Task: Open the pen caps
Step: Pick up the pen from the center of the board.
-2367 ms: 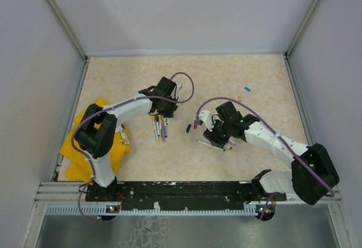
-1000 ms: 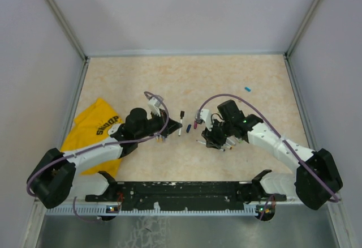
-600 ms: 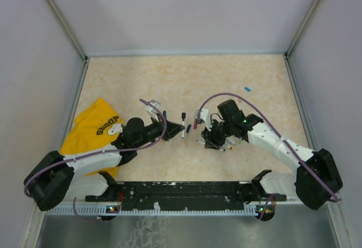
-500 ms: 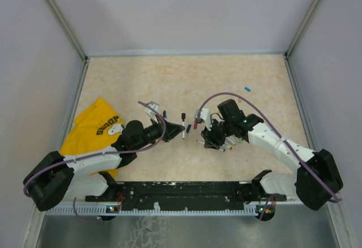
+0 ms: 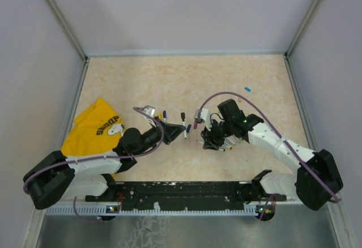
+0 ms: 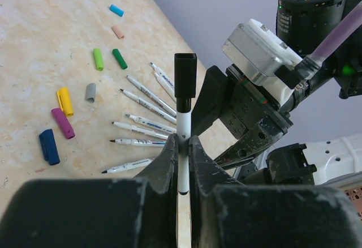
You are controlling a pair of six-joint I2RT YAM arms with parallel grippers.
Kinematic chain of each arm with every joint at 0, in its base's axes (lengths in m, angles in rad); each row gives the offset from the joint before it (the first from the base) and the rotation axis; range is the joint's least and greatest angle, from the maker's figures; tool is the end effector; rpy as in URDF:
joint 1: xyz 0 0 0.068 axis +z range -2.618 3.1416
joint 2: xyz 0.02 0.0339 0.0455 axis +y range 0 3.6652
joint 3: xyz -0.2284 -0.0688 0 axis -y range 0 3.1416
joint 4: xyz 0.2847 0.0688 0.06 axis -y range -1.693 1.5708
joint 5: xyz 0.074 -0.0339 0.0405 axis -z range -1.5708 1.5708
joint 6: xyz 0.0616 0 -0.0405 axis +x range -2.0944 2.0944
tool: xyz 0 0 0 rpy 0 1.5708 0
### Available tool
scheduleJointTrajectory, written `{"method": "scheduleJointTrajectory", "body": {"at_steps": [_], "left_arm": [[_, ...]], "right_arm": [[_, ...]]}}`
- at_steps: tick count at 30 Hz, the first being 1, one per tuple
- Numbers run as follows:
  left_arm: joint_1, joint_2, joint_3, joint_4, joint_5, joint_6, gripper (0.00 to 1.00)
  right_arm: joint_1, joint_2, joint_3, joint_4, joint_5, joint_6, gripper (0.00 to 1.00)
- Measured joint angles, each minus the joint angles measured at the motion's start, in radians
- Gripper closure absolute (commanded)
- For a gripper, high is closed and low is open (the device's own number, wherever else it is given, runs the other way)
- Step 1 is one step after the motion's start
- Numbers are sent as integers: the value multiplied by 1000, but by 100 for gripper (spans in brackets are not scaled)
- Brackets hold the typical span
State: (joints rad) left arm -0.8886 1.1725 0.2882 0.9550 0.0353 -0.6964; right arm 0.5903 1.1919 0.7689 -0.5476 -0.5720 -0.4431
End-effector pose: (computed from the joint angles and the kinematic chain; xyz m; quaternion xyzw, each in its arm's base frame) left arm 0.1834 -0.2292 0.1514 0.0783 0.6772 -0.5294 0.5050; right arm 0.2230 0.1896 0.1597 -0.5253 0.7557 0.2896 0.2630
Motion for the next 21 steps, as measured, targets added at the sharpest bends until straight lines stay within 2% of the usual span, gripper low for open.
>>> {"method": "scheduleJointTrajectory", "body": {"at_steps": [21], "left_arm": [[-53,36,-37,167,-99,-35,100]], "right_arm": [[0,0,0,2,-71,21,56]]}}
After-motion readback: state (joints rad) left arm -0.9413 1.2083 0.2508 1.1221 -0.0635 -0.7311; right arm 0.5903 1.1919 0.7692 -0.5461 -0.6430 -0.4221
